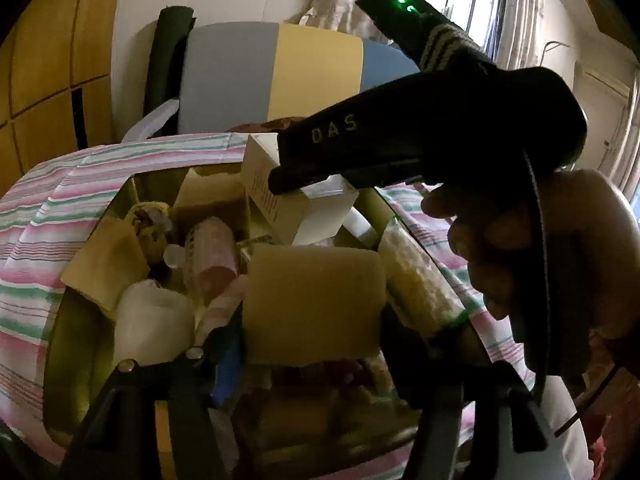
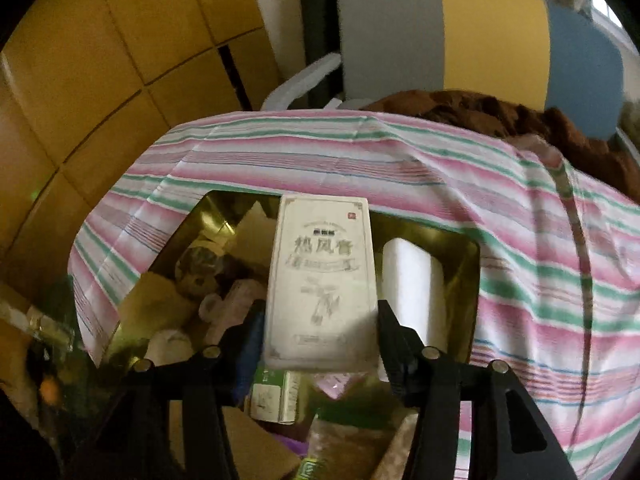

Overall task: Organize objects
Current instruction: 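Carry the cream box and yellow sponge into the gold tray and open both tools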

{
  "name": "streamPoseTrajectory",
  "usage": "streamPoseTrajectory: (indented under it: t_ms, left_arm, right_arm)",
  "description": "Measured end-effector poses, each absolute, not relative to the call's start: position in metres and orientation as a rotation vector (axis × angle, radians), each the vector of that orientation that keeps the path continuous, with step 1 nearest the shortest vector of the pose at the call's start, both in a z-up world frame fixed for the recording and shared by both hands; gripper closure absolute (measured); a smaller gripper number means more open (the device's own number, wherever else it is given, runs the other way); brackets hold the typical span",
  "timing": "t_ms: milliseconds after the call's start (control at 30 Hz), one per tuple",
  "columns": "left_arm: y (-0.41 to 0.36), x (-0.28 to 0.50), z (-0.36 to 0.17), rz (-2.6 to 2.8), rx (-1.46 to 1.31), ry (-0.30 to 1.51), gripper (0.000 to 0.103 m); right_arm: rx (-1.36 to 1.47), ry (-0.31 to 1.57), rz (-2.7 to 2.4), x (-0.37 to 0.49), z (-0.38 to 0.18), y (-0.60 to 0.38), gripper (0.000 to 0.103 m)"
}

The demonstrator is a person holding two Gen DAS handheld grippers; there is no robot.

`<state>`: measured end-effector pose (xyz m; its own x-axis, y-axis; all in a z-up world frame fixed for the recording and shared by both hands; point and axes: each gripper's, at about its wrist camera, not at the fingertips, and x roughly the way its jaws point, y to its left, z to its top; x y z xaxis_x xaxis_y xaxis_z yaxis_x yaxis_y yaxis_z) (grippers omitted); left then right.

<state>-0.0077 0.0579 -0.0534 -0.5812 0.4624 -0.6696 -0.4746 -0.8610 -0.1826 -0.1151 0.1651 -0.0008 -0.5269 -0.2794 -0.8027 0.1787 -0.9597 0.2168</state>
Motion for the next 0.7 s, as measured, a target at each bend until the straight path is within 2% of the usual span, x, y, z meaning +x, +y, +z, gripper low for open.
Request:
streamPoseTrajectory:
  t_ms: [133,400,467,533,700]
  left_arm:
    - [0.049,-0.005,-0.048,2.422,-1.048,-0.009,0.040]
    - [0.018,-0.001,-0.037,2.458,-1.035,-0.210,0.034]
    - [0.021,-0.004,-0.038,2.449,-1.052,-0.226,0.034]
    - [0.023,-0.001,-0.036,2.441,-1.041,-0.252,0.034]
    - [0.012,0.009,-0.024,2.508,-0.971,-0.250,0.034]
  right_arm:
    - [1.329,-0.153,-2.535,-0.106,0.002,0.168,0.048]
    - [1.288,-0.153,-2.568,-0.104,0.009,0.181,0.049]
    - [1.308,-0.151,-2.547,-0.109,0.003,0.174,0.059]
    - [1.307,-0.143,-2.526,-0.113,0.001,0.166,0.063]
    - [1.291,-0.215,-2.437,-0.114,0.002,0.156,0.065]
